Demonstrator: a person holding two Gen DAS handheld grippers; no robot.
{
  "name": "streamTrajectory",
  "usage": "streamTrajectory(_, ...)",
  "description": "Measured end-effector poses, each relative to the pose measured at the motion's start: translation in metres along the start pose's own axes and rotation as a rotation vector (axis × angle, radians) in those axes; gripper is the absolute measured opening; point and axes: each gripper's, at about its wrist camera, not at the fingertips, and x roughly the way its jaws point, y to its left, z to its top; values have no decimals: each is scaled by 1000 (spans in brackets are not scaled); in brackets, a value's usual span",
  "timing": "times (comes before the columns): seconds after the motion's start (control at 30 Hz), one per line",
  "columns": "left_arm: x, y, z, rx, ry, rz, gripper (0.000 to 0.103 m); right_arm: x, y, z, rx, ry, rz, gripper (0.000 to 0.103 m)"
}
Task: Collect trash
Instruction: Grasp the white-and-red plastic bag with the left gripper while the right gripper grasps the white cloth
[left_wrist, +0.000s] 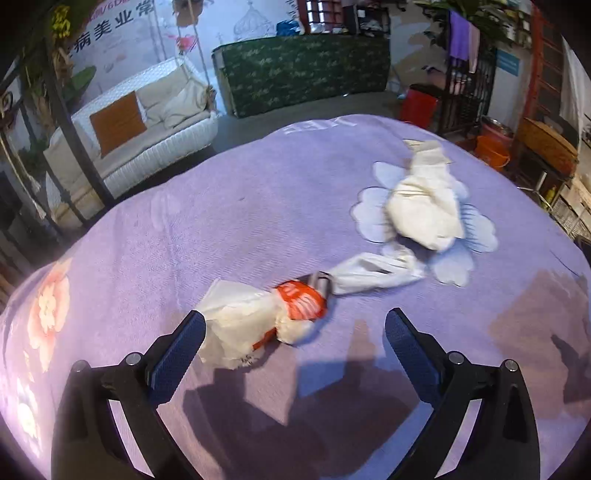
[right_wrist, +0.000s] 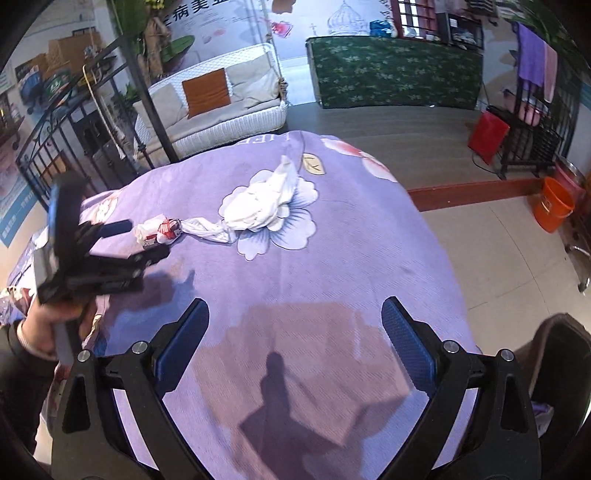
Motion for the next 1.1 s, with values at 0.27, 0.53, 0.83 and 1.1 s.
streamTrajectory(0.27, 10, 11, -6, -70, 49, -3, 48, 24, 9, 22, -31, 33, 3, 93)
streamTrajectory(0.53, -16, 11, -13, -143, 37, -33, 23, 52, 19, 40, -27, 61, 24, 93)
streamTrajectory(0.83, -56, -2, -34, -178, -23, -30, 23, 83, 31, 61, -27, 71, 16, 93)
streamTrajectory(1.1, -75, -7, -51, -238, -31, -44, 23, 118, 40, 83, -22, 99, -23, 93)
